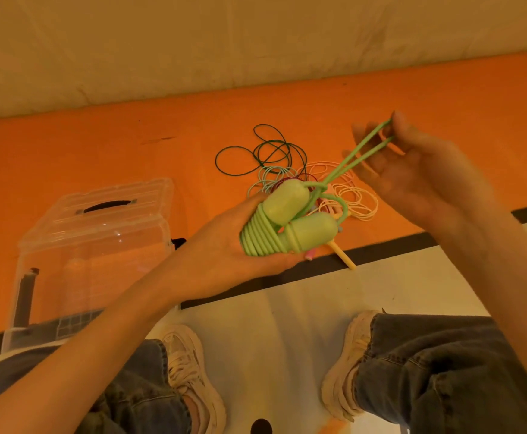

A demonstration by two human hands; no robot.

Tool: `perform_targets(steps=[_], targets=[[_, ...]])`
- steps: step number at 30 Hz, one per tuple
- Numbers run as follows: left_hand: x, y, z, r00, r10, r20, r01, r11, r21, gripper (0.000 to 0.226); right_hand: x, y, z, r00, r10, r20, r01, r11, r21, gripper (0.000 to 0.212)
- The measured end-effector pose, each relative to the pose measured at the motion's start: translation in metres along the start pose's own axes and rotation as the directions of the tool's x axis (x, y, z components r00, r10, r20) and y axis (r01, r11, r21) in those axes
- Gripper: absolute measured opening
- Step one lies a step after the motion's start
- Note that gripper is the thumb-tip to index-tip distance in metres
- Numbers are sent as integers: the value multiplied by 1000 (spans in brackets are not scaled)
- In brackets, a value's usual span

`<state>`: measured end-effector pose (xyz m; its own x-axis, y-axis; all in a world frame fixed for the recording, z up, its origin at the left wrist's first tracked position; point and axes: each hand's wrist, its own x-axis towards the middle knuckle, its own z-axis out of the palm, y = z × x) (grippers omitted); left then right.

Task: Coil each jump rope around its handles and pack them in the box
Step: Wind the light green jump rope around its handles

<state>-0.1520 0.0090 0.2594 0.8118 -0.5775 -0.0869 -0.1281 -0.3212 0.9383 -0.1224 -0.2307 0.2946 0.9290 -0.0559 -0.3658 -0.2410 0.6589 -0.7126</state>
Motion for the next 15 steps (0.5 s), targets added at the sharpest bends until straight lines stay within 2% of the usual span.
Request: perform_targets(steps=[2,3,5,7,9,11,13,15], targets=[[1,3,2,998,-49,42,56,981,-188,60,1,-1,1,999,-33,-44,35,997,62,8],[1,3,2,997,-59,46,68,975,-213,61,2,-1,0,996,-69,-61,71,997,36,9],[2,4,5,999,-39,33,44,987,-155,60,3,2,-2,975,-207,-85,189,965,-184,9],[1,2,8,999,-13,-30,11,998,-62,58,3,9,-1,945,-321,-68,268,874,-405,10],[0,-2,9,995,-3,-96,4,1000,5,55,3,18,2,971,-237,-24,207,887,-413,14],[-3,-7,11,993,-1,-122,9,998,61,54,3,24,4,999,-36,29,44,939,-341,21],[-5,-13,12,990,-11,-143,25,995,98,56,3,31,5,988,128,90,-73,885,-460,32],[-6,-19,14,988,-6,-153,26,992,127,55,3,44,5,968,220,121,-102,783,-614,37]])
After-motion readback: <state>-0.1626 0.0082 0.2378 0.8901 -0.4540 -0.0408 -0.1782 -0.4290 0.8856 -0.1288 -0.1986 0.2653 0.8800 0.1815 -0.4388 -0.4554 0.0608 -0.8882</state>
